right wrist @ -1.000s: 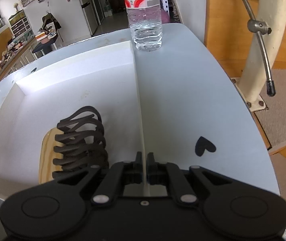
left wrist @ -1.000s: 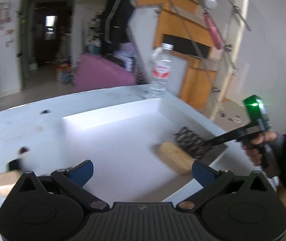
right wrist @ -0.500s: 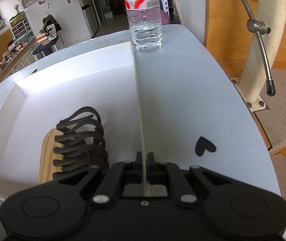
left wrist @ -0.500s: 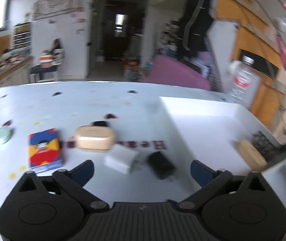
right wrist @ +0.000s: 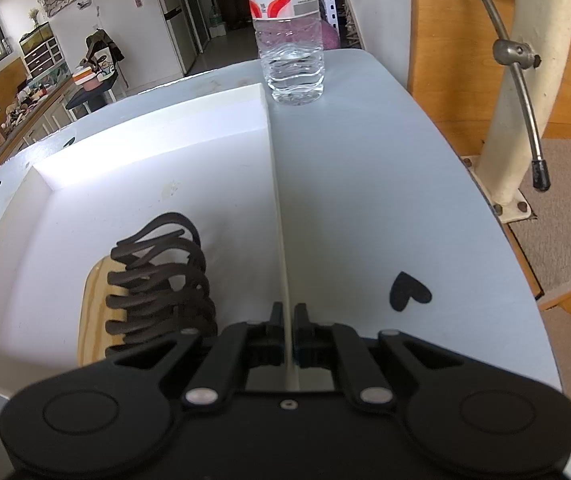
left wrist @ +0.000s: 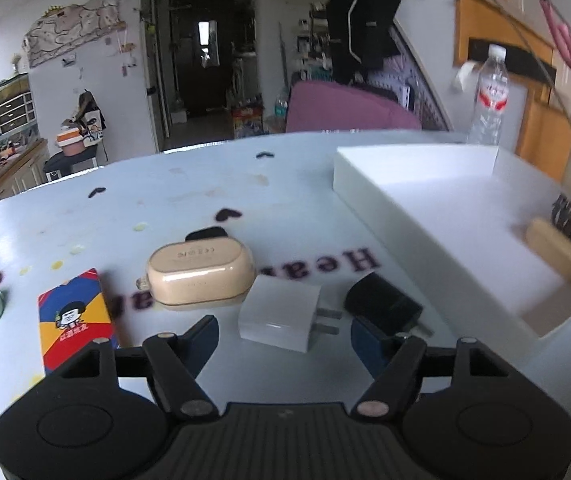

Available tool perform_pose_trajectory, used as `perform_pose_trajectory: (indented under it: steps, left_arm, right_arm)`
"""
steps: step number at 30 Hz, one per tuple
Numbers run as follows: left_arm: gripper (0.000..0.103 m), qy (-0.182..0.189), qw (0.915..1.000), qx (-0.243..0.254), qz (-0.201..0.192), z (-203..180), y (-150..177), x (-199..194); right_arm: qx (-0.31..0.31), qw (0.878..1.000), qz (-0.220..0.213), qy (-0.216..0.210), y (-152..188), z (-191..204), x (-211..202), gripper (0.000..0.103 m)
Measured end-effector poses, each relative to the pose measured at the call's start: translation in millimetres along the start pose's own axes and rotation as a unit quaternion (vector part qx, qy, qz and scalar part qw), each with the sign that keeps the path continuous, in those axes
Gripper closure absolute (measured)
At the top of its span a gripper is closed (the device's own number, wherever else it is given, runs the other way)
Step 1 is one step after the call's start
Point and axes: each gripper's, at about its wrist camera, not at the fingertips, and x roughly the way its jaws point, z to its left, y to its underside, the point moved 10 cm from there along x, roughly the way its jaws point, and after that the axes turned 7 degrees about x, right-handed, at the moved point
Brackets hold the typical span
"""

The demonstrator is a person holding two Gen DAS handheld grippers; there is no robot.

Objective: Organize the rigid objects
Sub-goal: 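Move the left gripper to the white charger plug and grasp it, then carry the white plug into the tray and open the left gripper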

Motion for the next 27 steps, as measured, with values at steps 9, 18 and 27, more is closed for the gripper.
perform_pose_trajectory:
  steps: [9,18,27]
  left_arm:
    - [0.029,0.01,0.9991,0.04,0.006,-4,-1,21]
    - [0.042,0.01,0.9999,-0.008,-0.003,-2,-4,8]
    - [0.043,0.053,0.9958,0.004,-0.075,-34,-73,-35]
  right_arm:
    - [-0.001,1.0,0.001,0.0,0,0,0,0.098]
    - [-0.001,1.0,0.0,0.0,0,0,0,0.098]
    - [-0.002,1.0,0.0,0.0,0,0,1,0.099]
